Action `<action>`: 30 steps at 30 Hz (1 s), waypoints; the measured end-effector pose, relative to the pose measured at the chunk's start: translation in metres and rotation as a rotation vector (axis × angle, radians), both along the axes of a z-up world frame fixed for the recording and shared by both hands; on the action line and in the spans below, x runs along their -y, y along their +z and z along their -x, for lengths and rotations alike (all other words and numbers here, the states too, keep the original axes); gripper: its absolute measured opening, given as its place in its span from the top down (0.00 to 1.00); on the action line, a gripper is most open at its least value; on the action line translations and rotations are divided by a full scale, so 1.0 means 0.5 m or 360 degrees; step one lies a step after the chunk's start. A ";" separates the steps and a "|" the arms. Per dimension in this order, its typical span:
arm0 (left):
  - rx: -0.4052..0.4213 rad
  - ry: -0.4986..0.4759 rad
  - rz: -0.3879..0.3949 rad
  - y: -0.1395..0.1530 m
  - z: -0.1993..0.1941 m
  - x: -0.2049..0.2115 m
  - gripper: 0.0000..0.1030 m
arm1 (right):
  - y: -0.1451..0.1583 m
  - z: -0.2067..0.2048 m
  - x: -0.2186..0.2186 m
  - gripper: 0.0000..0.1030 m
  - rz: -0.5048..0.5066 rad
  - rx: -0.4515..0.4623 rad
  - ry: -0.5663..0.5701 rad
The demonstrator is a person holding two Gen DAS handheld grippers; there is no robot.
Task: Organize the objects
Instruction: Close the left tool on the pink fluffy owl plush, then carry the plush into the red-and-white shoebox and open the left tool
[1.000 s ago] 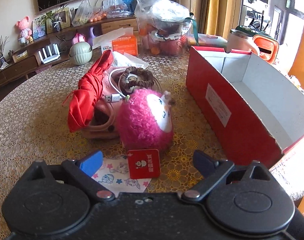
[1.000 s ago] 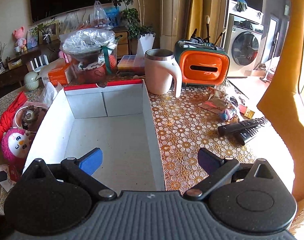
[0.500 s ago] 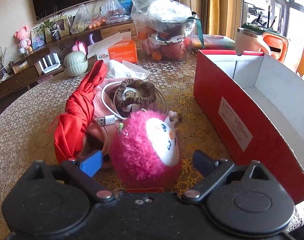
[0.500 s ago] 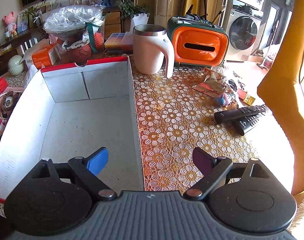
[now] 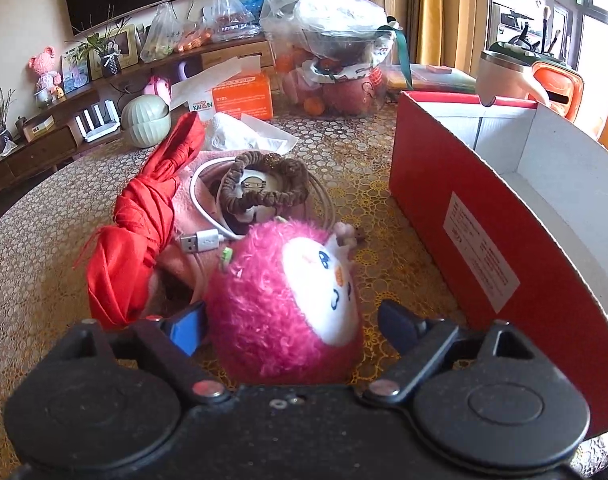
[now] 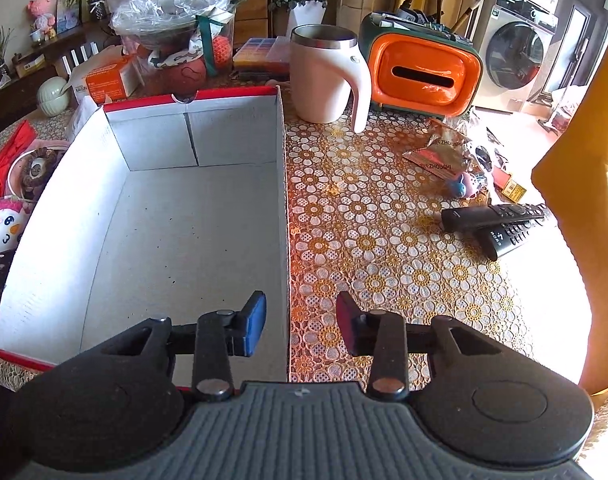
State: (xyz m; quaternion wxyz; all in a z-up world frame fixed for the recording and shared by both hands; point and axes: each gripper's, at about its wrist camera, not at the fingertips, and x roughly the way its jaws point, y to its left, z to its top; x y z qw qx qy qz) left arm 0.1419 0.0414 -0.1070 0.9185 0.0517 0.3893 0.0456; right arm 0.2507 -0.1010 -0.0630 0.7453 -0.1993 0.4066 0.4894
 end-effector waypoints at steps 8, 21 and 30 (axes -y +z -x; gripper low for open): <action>0.0012 0.0012 -0.0006 0.000 -0.005 0.000 0.21 | -0.004 0.006 0.006 0.88 0.0008 -0.0018 0.0013; 0.0038 0.0049 -0.0016 0.010 0.003 0.000 0.39 | -0.005 0.012 0.011 0.99 -0.0032 -0.0020 0.0019; 0.0094 0.0018 -0.0021 0.074 0.041 0.016 0.41 | -0.004 0.012 0.015 0.99 -0.0049 -0.0040 0.0017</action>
